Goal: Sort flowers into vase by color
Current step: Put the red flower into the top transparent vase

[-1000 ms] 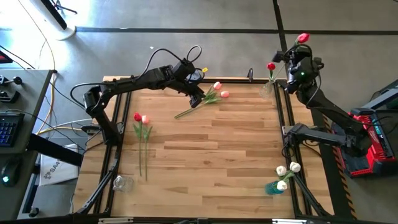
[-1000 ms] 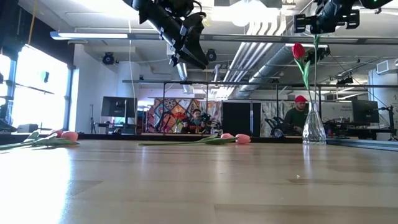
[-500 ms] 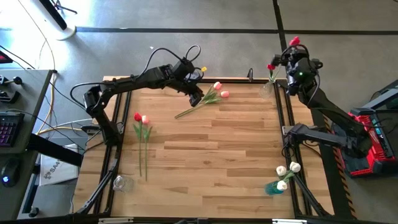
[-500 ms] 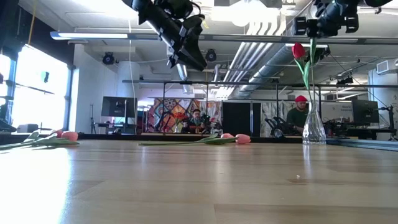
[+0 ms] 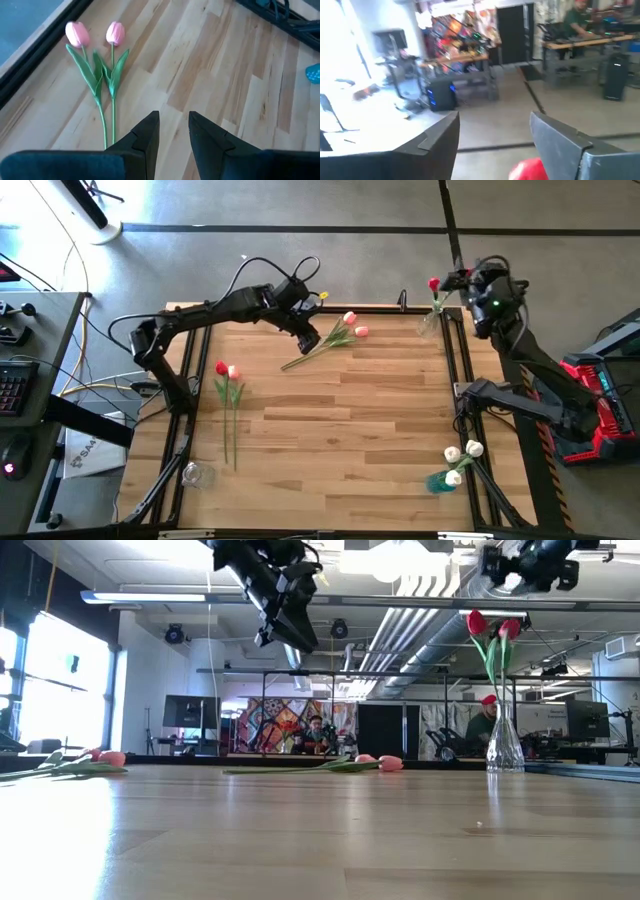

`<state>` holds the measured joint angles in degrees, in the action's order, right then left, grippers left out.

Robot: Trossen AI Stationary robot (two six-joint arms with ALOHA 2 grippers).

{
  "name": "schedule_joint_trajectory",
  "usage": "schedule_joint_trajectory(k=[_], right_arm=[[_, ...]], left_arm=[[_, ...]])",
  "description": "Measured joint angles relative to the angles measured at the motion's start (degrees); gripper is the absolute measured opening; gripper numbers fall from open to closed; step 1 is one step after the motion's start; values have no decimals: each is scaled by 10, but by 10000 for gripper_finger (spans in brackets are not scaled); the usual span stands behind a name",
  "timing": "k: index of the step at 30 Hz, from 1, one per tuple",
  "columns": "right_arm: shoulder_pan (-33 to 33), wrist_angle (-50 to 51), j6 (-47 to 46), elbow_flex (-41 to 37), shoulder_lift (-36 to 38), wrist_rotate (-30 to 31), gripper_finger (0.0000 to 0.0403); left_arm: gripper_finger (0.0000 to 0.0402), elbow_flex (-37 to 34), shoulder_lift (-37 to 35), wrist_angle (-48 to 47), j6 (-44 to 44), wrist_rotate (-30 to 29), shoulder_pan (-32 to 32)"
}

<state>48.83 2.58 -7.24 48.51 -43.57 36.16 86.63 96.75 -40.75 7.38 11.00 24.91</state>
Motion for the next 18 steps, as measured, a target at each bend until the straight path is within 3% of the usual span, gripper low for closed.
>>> schedule_joint_trajectory(k=[11, 18], right_arm=[[-65, 25, -8, 93, 19, -52, 239], [-128, 53, -49, 111, 19, -79, 239]], left_arm=[[94, -4, -52, -121, 14, -100, -24], [94, -148, -104, -129, 106, -96, -54]])
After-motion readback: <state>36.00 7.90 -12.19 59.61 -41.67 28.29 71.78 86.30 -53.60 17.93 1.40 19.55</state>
